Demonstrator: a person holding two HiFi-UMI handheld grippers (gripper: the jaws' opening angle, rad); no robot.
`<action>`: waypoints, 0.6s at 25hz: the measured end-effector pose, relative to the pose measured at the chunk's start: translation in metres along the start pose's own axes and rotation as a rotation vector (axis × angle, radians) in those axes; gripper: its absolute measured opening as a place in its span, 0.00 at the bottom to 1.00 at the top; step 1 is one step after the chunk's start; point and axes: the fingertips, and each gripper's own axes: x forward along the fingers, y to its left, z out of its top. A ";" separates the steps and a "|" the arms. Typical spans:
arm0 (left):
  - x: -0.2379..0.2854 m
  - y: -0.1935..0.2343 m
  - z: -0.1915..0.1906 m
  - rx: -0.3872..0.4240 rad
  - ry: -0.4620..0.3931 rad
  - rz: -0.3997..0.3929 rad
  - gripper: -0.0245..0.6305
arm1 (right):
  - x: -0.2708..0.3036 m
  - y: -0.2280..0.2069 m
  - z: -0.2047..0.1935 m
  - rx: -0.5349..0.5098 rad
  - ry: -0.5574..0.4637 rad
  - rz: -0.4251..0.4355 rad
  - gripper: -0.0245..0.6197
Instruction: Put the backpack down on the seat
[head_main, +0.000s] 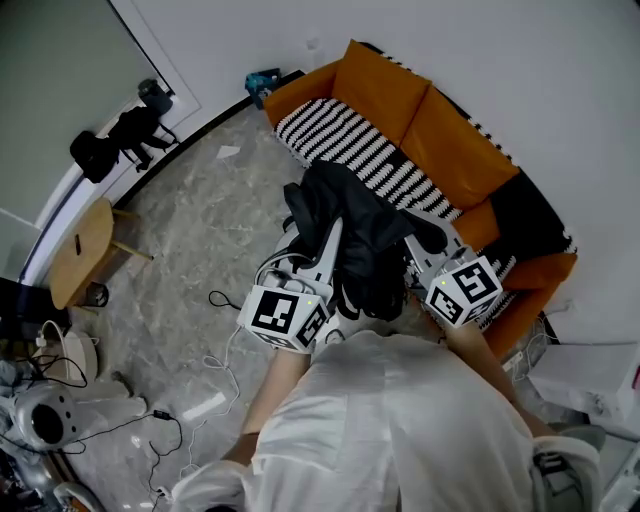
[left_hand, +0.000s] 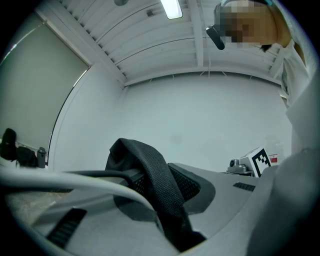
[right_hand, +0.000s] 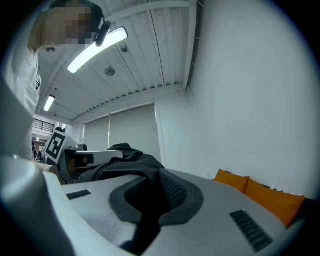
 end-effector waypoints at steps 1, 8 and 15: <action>0.000 0.000 0.000 0.000 0.000 0.002 0.17 | 0.000 0.000 0.000 0.001 0.001 0.002 0.08; 0.000 0.001 -0.002 0.005 0.002 0.015 0.17 | 0.003 -0.001 -0.005 0.013 0.012 0.015 0.08; 0.001 0.002 -0.010 0.009 -0.002 0.026 0.17 | 0.004 -0.004 -0.014 0.019 0.010 0.034 0.08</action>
